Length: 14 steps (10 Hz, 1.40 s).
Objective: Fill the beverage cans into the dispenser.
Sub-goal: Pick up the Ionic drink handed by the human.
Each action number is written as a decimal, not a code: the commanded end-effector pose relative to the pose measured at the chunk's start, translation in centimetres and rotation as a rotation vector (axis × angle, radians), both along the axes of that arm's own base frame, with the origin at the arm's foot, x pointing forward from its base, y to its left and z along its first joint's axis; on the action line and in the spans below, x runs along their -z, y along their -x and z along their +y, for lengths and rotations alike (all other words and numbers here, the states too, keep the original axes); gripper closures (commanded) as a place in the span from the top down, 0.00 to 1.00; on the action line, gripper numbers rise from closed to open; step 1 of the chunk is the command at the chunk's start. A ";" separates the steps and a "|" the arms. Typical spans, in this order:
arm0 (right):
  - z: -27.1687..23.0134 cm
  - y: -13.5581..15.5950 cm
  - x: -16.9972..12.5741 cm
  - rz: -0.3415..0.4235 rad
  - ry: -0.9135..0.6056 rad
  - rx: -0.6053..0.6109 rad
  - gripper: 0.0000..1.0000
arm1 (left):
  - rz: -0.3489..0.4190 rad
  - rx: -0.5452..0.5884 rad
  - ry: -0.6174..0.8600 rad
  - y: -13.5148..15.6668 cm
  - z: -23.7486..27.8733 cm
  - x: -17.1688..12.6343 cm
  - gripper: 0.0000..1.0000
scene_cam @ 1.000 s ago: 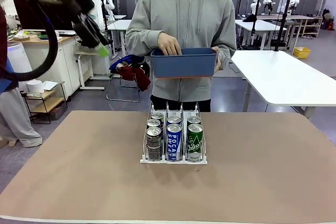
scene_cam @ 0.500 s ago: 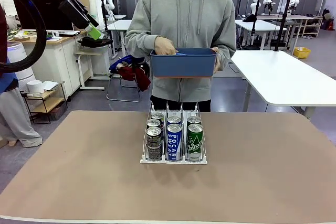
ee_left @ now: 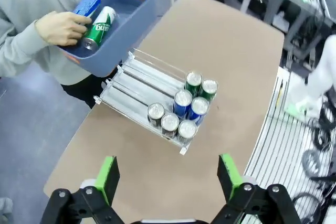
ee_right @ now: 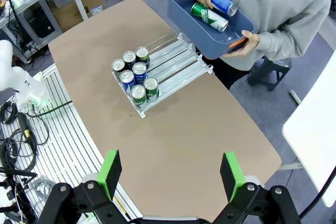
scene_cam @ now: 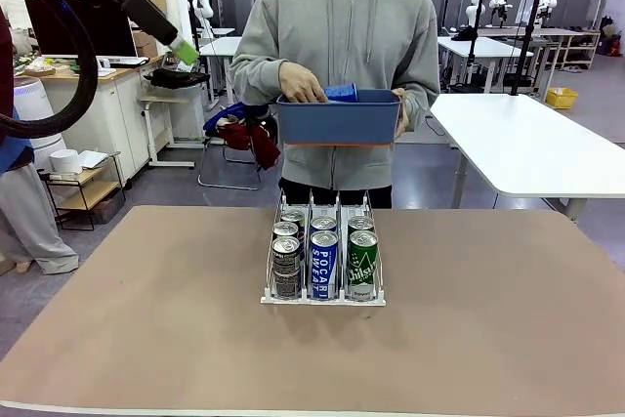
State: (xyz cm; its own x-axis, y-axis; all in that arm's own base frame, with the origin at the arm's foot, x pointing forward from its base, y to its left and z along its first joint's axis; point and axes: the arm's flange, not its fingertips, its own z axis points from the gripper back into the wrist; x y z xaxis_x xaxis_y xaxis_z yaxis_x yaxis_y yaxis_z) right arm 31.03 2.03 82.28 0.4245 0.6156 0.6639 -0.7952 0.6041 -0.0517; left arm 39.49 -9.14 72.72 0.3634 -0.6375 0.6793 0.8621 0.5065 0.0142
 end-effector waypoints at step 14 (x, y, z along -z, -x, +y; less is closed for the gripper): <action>0.2 0.2 0.4 -0.005 -0.023 -0.010 1.00 | -0.086 -0.052 0.045 1.7 0.0 -6.7 1.00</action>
State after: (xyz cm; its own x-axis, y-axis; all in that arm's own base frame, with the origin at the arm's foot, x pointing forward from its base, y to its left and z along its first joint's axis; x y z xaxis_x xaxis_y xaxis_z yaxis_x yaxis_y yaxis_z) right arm 31.03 2.03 82.27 0.4245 0.6156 0.6639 -0.7952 0.6041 -0.0517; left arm 37.81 -9.20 79.46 0.3335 -0.5877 0.7372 0.8315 0.5518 0.0637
